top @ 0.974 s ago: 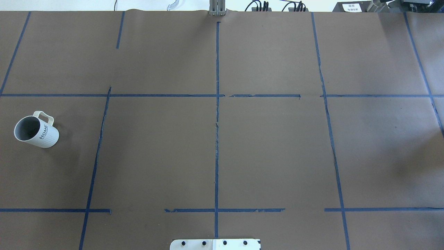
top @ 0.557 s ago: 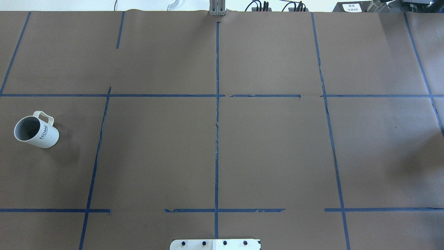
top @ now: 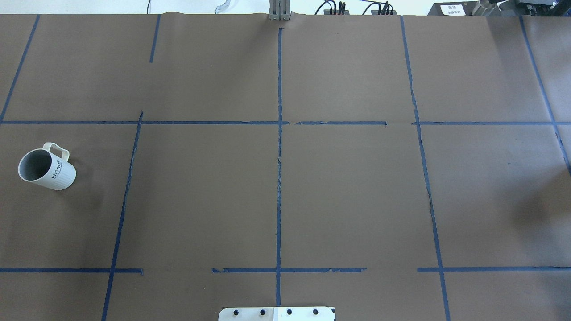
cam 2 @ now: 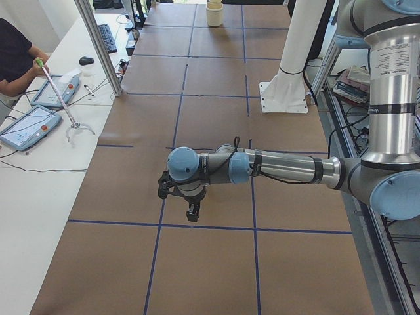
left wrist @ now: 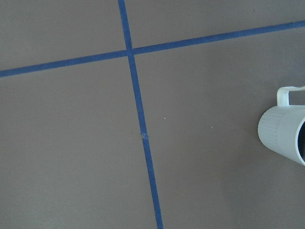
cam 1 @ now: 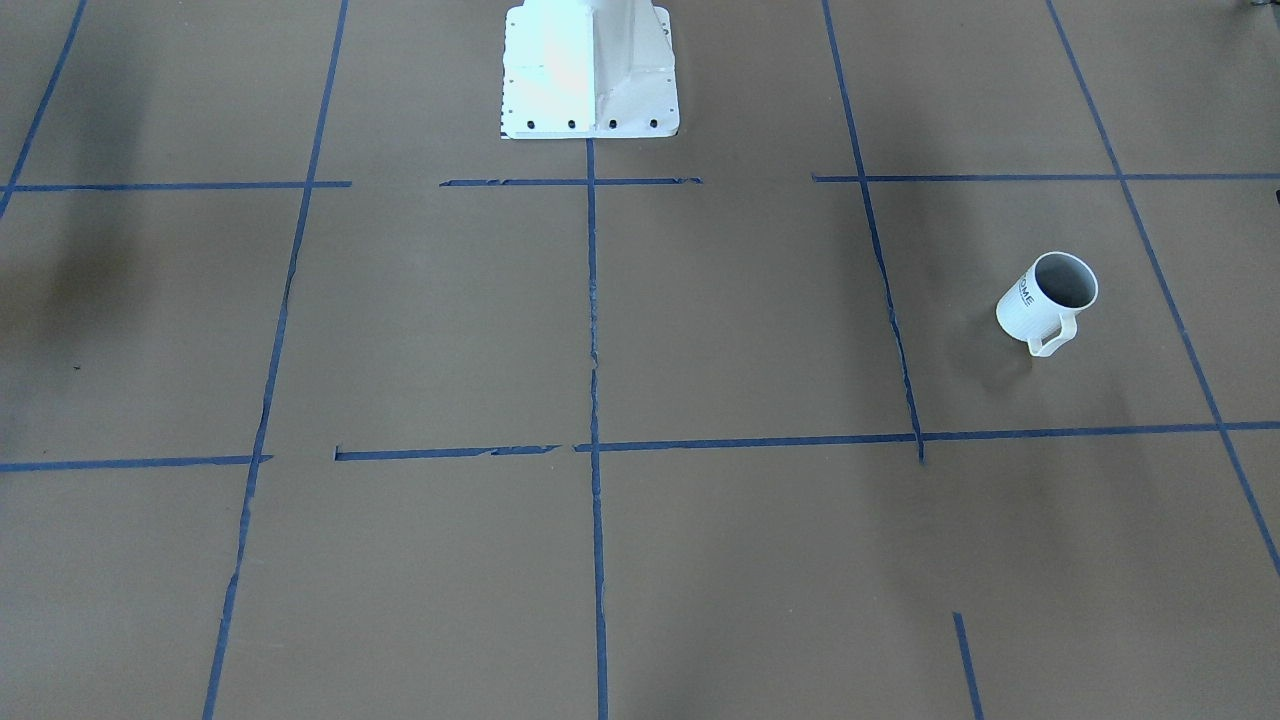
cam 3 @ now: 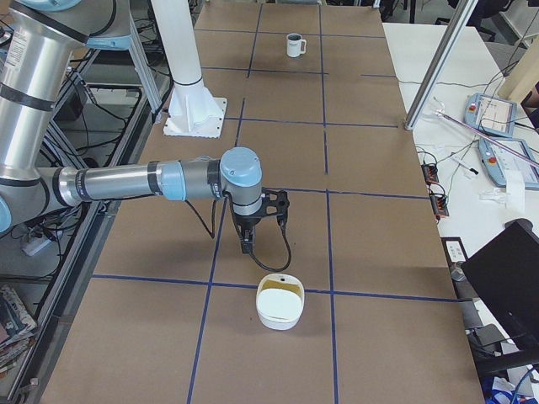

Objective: Left arm hands cup to right arm to dump lemon

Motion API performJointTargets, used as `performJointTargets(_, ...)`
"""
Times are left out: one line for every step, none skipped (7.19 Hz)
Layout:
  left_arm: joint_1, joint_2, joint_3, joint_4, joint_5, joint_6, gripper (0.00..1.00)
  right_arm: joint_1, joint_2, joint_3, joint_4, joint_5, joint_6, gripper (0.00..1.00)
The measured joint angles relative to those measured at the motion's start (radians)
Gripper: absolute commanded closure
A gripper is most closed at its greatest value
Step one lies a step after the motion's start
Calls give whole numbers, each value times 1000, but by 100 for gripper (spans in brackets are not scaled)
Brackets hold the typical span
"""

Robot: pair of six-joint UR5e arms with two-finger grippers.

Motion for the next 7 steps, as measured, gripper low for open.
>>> performJointTargets(-10, 0, -13, -2, -3, -32, 0, -14, 6, -1, -10, -3, 2, 0)
performJointTargets(-14, -3, -28, -3, 4, -46, 0, -33, 10, -6, -11, -6, 14, 0)
performJointTargets(-14, -5, -35, -3, 29, -51, 0, -46, 14, -12, -10, -9, 28, 0)
performJointTargets(-14, -6, -38, -3, 61, -54, 0, -52, 16, -16, -8, -9, 34, 0)
performJointTargets(-14, -6, -40, -3, 81, -56, 0, -54, 17, -20, -7, -10, 37, 0)
performJointTargets(-14, -4, -40, -3, 90, -56, 0, -54, 17, -24, -7, -10, 37, 0)
performJointTargets(-11, 3, -41, -3, 94, -54, 0, -54, 17, -28, -6, -9, 37, 0)
